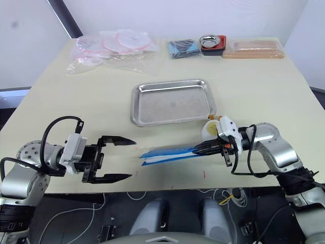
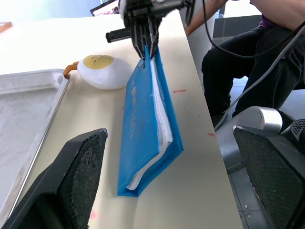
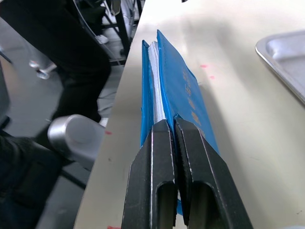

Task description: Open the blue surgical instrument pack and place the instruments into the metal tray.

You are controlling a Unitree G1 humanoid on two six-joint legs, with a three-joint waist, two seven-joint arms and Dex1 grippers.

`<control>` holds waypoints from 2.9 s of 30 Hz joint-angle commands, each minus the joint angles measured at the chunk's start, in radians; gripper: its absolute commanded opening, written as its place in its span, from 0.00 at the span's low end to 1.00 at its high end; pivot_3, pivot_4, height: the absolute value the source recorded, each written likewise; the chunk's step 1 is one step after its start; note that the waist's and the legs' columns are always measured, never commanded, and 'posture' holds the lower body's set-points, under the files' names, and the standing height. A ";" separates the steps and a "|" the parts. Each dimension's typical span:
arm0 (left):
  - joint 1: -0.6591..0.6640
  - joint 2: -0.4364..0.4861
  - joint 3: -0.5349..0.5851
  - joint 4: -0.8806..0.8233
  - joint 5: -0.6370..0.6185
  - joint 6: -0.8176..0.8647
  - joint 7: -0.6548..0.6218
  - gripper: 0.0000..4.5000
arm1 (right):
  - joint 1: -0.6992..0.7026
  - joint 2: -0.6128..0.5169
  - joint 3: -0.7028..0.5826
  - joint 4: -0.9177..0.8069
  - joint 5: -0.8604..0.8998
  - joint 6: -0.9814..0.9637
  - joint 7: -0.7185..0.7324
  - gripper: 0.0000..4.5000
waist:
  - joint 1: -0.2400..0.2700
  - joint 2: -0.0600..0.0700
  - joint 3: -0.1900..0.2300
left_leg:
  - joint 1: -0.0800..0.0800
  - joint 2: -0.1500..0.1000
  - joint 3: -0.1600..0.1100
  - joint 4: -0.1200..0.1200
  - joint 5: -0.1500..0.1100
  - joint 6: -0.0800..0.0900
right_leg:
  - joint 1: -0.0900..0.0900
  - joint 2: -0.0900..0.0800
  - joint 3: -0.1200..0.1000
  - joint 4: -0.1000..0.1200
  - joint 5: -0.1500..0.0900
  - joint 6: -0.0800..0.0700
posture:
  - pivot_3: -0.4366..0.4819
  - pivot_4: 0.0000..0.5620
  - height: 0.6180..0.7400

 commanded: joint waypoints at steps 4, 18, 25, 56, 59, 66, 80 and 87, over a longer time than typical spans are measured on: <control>-0.048 -0.037 0.000 0.049 -0.005 -0.009 0.024 1.00 | -0.104 0.068 -0.016 0.089 -0.006 0.180 -0.029 0.01 | 0.001 0.000 0.000 | 0.000 0.000 -0.001 0.000 0.000 0.000 | 0.000 0.000 -0.001 0.000 0.000 0.000 | 0.48 0.27 1.00; -0.248 -0.211 -0.105 0.364 0.067 -0.067 -0.001 1.00 | -0.152 0.116 -0.024 0.161 -0.065 0.237 -0.013 0.01 | -0.004 0.000 0.000 | 0.000 0.000 -0.001 0.000 0.000 0.000 | 0.000 0.001 -0.001 0.001 0.000 0.000 | 0.48 0.27 1.00; -0.302 -0.258 -0.144 0.436 0.076 -0.078 -0.050 1.00 | -0.163 0.117 -0.035 0.160 -0.055 0.290 -0.021 0.01 | -0.002 0.000 0.000 | -0.001 0.000 -0.002 0.000 0.000 0.000 | 0.000 0.001 -0.001 0.001 0.000 0.000 | 0.48 0.27 1.00; -0.297 -0.293 -0.162 0.480 0.119 -0.122 -0.046 0.00 | -0.076 0.073 -0.238 0.103 -0.005 0.273 -0.092 0.83 | 0.000 0.000 0.000 | -0.001 -0.001 -0.002 0.000 0.000 0.000 | 0.000 0.000 -0.001 0.001 0.000 0.000 | 0.48 0.27 1.00; -0.291 -0.295 -0.164 0.470 0.120 -0.122 -0.034 0.00 | -0.049 0.058 -0.280 0.112 0.000 0.257 -0.104 0.99 | 0.001 0.000 0.000 | -0.002 -0.001 -0.002 0.000 0.000 0.000 | 0.000 0.000 -0.001 0.000 0.000 0.000 | 0.48 0.27 1.00; -0.291 -0.298 -0.168 0.481 0.131 -0.143 -0.033 0.00 | -0.016 0.046 -0.330 0.215 -0.055 0.210 -0.181 0.99 | 0.000 0.000 0.000 | -0.001 -0.001 -0.001 0.000 0.000 0.000 | 0.000 0.000 -0.001 0.001 0.000 0.000 | 0.48 0.27 1.00; -0.311 -0.309 -0.176 0.524 0.151 -0.183 -0.040 0.00 | 0.030 0.049 -0.284 0.204 -0.064 0.390 -0.221 0.94 | 0.000 0.000 0.000 | -0.001 -0.001 -0.001 0.000 0.000 0.000 | 0.000 0.000 -0.001 0.000 0.000 0.000 | 0.48 0.27 1.00; -0.305 -0.302 -0.176 0.526 0.151 -0.186 -0.052 0.00 | 0.044 0.045 -0.321 0.168 -0.021 0.410 -0.220 0.29 | 0.001 0.000 0.000 | -0.001 -0.001 -0.002 0.000 0.000 0.000 | 0.000 0.000 -0.001 0.000 0.000 0.000 | 0.48 0.27 1.00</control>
